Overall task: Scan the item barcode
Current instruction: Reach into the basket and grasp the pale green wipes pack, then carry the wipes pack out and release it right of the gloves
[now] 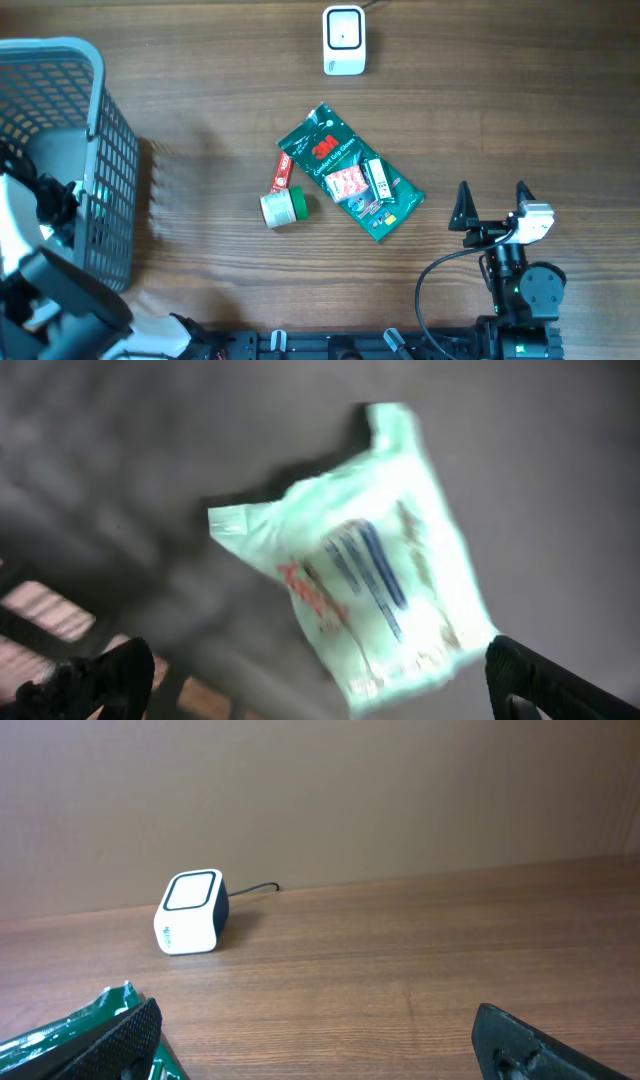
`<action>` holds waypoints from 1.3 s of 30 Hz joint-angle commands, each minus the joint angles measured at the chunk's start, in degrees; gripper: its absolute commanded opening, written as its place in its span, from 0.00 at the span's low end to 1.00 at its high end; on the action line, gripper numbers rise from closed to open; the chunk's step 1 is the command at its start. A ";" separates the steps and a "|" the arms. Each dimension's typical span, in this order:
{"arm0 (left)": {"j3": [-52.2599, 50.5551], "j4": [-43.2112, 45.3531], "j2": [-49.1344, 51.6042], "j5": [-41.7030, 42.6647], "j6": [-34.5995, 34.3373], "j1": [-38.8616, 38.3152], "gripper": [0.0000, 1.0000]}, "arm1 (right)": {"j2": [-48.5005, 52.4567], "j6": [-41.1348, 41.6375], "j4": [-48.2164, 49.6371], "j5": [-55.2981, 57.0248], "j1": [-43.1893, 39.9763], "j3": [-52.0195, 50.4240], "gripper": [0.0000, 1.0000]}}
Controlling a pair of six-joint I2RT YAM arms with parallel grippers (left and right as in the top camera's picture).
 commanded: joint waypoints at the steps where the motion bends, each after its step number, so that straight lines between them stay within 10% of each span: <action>1: -0.11 2.58 6.62 0.44 -5.66 0.02 1.00 | -0.20 0.28 0.13 0.31 0.28 -0.07 1.00; 6: -0.13 7.17 13.00 -3.17 -2.05 -0.20 1.00 | -0.20 0.26 0.13 0.31 0.28 -0.07 1.00; 9: -0.11 8.52 15.21 -2.84 5.40 -0.55 0.24 | -0.20 0.26 0.13 0.31 0.28 -0.07 1.00; 11: -0.04 8.59 14.91 -2.21 8.00 -0.57 0.04 | -0.20 0.24 0.13 0.31 0.28 -0.07 1.00; 26: 24.30 6.64 -25.59 34.49 34.58 5.95 0.04 | -0.20 0.26 0.13 0.31 0.28 -0.07 1.00; 32: 24.15 -2.10 -40.37 21.51 43.74 -22.23 0.04 | -0.20 0.24 0.13 0.31 0.28 -0.07 1.00; 39: 15.04 3.50 -33.83 1.14 43.50 -59.65 0.04 | -0.20 0.24 0.13 0.31 0.28 -0.07 1.00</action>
